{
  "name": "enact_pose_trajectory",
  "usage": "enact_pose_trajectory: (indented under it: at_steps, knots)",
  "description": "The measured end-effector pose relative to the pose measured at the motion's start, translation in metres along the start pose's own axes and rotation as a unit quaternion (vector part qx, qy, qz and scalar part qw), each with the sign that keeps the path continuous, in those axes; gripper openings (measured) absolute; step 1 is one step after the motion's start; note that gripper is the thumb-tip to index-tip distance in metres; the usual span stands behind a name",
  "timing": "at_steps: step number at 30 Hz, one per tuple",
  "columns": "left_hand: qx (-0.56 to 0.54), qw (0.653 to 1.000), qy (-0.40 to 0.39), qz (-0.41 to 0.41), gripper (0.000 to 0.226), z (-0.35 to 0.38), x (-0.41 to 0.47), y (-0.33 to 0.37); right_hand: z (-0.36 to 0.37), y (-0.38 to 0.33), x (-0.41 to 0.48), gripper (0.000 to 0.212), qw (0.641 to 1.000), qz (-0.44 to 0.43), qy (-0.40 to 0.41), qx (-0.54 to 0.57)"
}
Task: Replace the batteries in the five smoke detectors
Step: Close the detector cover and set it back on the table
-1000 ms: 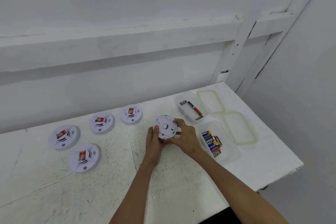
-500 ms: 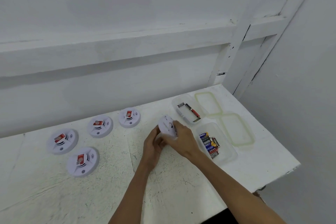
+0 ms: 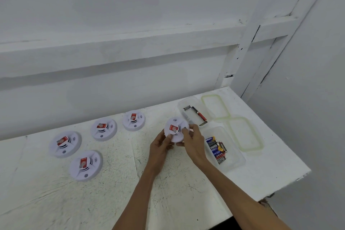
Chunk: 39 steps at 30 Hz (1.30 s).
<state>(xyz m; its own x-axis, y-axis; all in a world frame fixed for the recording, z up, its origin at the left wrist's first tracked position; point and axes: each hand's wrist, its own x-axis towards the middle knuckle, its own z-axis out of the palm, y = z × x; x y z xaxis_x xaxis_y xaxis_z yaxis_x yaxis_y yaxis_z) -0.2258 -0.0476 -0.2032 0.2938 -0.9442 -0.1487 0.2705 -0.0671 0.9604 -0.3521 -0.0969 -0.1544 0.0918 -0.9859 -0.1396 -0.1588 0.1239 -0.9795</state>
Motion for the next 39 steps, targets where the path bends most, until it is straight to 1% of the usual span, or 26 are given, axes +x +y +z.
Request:
enact_pose_trajectory:
  at_steps: [2, 5, 7, 10, 13, 15, 17, 22, 25, 29, 32, 34, 37, 39]
  knots:
    - [-0.011, 1.000, 0.009, 0.001, 0.040, 0.001, -0.001, 0.002, 0.001, 0.002, 0.003, 0.018, 0.999, 0.035, 0.009, 0.008]
    - [-0.044, 0.996, 0.073, -0.015, 0.042, 0.004, -0.002, 0.000, 0.003, 0.011, 0.011, 0.021, 0.995, 0.093, -0.011, 0.015]
    - [-0.051, 0.994, 0.096, -0.018, 0.042, 0.004, -0.001, -0.003, 0.004, 0.021, 0.013, 0.027, 0.994, 0.107, -0.026, 0.020]
    - [-0.010, 0.997, 0.071, -0.001, 0.056, 0.001, 0.001, -0.005, 0.006, 0.031, 0.008, 0.042, 0.992, 0.108, -0.045, 0.040]
    - [0.031, 0.998, 0.050, 0.018, 0.072, -0.003, 0.002, -0.006, 0.006, 0.035, 0.009, 0.034, 0.990, 0.117, -0.064, 0.055]
    - [0.055, 0.997, 0.041, 0.023, 0.082, -0.002, 0.002, -0.006, 0.004, 0.036, 0.014, 0.030, 0.988, 0.124, -0.059, 0.070]
    - [0.059, 0.997, 0.031, 0.023, 0.086, 0.000, 0.001, -0.005, 0.001, 0.040, 0.019, 0.035, 0.987, 0.133, -0.051, 0.073]
    - [0.089, 0.996, 0.000, 0.012, 0.096, -0.002, 0.002, -0.004, 0.004, 0.051, 0.024, 0.053, 0.987, 0.134, -0.091, 0.021]
    - [0.108, 0.994, -0.014, 0.010, 0.094, -0.002, 0.002, 0.000, 0.005, 0.058, 0.026, 0.059, 0.985, 0.136, -0.108, 0.024]
    - [0.127, 0.991, -0.031, 0.014, 0.088, 0.002, 0.005, 0.001, 0.000, 0.053, 0.026, 0.051, 0.979, 0.152, -0.131, 0.045]
    - [0.129, 0.991, -0.036, 0.002, 0.095, 0.004, 0.004, 0.003, -0.001, 0.055, 0.027, 0.047, 0.979, 0.150, -0.135, 0.038]
    - [0.129, 0.991, -0.036, -0.005, 0.093, 0.003, 0.005, 0.003, 0.001, 0.055, 0.027, 0.051, 0.979, 0.150, -0.134, 0.034]
    - [0.151, 0.987, -0.055, 0.004, 0.081, -0.004, 0.008, 0.000, 0.002, 0.057, 0.027, 0.060, 0.978, 0.152, -0.140, 0.024]
    - [0.156, 0.986, -0.060, -0.005, 0.078, -0.008, 0.009, 0.000, 0.002, 0.056, 0.026, 0.062, 0.976, 0.153, -0.150, 0.033]
